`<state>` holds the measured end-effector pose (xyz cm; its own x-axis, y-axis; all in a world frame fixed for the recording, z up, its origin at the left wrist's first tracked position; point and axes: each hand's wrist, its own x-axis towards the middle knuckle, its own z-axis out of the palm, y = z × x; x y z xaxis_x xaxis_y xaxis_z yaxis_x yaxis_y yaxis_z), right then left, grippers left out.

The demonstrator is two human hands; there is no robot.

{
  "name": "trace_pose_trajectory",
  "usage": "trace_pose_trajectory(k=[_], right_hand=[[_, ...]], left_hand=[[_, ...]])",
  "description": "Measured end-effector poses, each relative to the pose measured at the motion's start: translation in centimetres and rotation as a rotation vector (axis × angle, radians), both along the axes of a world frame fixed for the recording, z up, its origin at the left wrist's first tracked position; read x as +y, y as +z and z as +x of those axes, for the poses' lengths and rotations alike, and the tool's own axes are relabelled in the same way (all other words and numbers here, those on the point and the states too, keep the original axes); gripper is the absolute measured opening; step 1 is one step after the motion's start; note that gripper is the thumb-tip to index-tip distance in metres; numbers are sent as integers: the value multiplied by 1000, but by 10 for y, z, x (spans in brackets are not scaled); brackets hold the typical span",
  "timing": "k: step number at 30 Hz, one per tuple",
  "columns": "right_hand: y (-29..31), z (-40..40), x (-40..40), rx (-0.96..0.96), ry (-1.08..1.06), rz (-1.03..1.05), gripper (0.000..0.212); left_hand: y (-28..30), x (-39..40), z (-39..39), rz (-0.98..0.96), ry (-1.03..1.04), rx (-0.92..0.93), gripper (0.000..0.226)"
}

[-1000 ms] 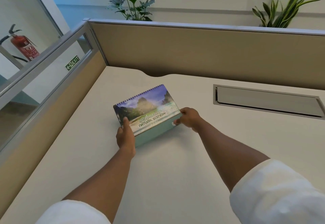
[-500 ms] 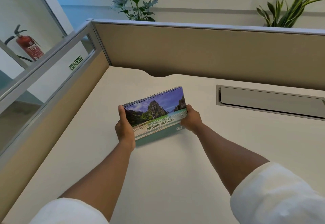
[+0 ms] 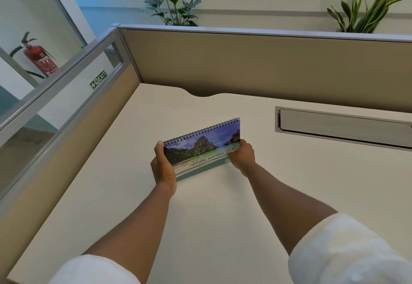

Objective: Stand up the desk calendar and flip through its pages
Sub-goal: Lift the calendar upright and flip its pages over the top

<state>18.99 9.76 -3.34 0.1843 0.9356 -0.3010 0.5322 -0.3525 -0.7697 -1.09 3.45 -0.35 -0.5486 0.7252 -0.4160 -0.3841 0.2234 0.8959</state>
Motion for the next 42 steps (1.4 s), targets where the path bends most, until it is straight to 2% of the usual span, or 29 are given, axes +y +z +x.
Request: trace_pose_trajectory(k=[5,14,22,26,30,36,42], right_hand=[[-2,-1,-5,48,-51,4,34],[-1,1,-13,5,-51,15,38],[2,11,-21,1,-98,4,33],[2,17,-26,27,-143,45,35],[1,22,-33,72,-176,90,28],[4,27,-40,71,-116,152,17],[7,32,-44,86,-111,196,20]], left_hand=[[1,-3,2,-6,6,19,52],[6,-20,4,-94,65,119,90],[6,-28,7,-158,74,160,78],[4,-29,8,-184,80,199,69],[1,-31,10,-197,82,189,61],[-3,-33,10,-186,76,165,48],[-5,-36,12,-192,32,176,45]])
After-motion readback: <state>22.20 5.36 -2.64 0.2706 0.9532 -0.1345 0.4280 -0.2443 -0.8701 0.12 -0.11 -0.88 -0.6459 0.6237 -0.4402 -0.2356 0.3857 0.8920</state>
